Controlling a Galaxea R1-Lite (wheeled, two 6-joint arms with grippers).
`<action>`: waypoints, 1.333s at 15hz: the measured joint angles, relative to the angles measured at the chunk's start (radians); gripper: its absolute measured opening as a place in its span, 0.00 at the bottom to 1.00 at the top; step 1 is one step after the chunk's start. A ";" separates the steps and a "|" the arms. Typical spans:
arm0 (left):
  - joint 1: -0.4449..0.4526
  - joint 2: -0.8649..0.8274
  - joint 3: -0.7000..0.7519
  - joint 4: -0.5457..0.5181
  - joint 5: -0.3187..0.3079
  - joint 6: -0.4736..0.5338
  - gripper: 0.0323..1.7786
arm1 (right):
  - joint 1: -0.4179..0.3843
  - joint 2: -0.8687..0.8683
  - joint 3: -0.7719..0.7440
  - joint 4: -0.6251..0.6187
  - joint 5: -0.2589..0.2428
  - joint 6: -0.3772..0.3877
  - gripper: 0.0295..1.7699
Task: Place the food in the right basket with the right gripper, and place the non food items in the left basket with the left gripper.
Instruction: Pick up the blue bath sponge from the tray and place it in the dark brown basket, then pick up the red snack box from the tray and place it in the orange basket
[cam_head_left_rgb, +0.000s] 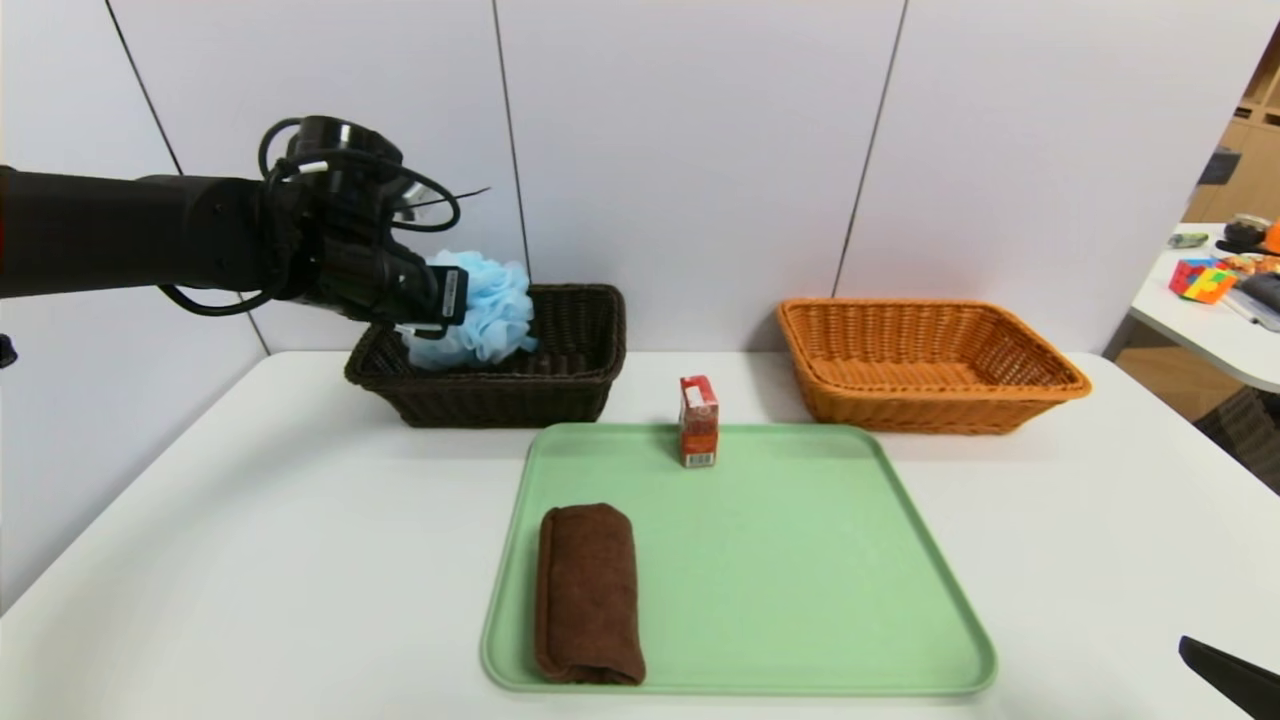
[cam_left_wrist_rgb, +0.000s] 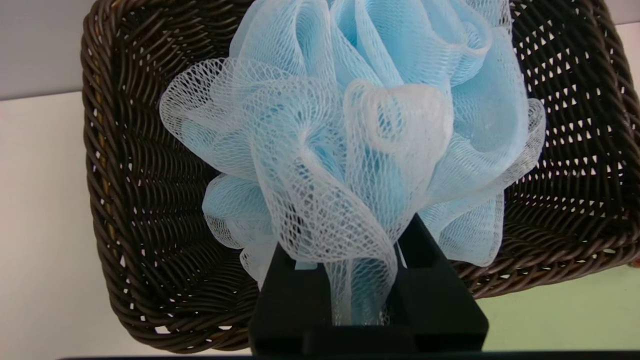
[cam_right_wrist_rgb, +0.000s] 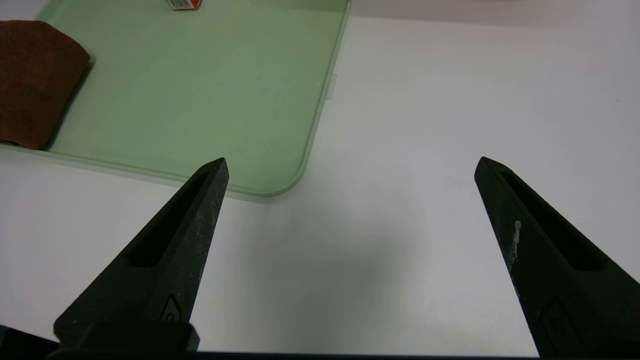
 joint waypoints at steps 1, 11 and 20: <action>-0.001 0.007 0.002 0.000 -0.002 0.000 0.15 | 0.000 0.000 0.000 0.000 0.000 0.000 0.96; -0.016 0.044 -0.001 -0.005 -0.005 0.000 0.53 | 0.000 -0.002 0.002 0.001 0.000 0.000 0.96; -0.015 -0.058 -0.034 0.000 -0.001 -0.026 0.82 | 0.000 -0.005 0.004 0.000 0.000 0.000 0.96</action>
